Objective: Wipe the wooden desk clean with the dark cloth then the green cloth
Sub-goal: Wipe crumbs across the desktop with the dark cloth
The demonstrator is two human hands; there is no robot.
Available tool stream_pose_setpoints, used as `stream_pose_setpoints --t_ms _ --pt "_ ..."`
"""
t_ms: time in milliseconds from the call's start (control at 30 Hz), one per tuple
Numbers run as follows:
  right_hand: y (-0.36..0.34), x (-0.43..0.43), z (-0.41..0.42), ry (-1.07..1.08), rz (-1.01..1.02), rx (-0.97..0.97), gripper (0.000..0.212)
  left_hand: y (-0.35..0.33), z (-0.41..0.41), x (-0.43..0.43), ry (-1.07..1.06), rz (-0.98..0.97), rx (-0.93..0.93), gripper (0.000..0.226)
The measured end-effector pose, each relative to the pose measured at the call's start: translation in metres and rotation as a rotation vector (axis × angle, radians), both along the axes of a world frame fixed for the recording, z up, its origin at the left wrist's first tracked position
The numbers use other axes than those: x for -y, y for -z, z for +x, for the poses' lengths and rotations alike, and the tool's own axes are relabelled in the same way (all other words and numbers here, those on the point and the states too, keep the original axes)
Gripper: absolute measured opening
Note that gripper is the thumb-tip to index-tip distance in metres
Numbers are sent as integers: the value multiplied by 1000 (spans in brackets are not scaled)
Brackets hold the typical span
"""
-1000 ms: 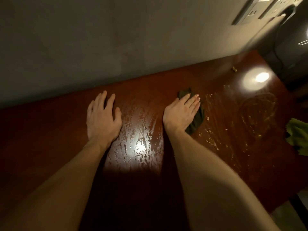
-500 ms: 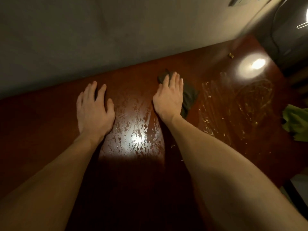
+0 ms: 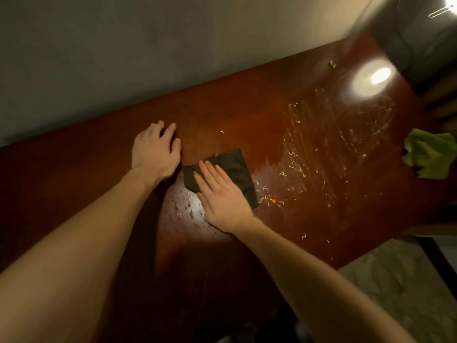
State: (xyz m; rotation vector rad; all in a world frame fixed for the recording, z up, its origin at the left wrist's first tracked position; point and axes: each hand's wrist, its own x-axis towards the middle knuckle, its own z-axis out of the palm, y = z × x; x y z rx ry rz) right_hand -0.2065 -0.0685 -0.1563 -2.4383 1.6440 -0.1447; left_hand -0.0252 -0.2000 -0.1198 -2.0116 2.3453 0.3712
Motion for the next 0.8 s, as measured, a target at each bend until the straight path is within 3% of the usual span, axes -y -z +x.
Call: stream_pose_setpoints --t_ms 233,400,567,633,700,800 --pt "-11 -23 -64 -116 45 19 57 -15 -35 -91 85 156 -22 60" --pt "-22 -42 -6 93 27 103 56 -22 -23 -117 132 247 -31 59" --pt "-13 -64 43 -56 68 131 58 -34 -6 -128 170 257 -27 54" --pt "-14 -73 42 -84 109 248 54 -35 -2 -139 185 265 -20 51" --pt "-19 -85 35 -8 125 400 51 -33 -3 -150 153 274 -62 51" --pt "-19 -115 19 323 66 560 43 -31 -9 -163 89 262 -111 52"
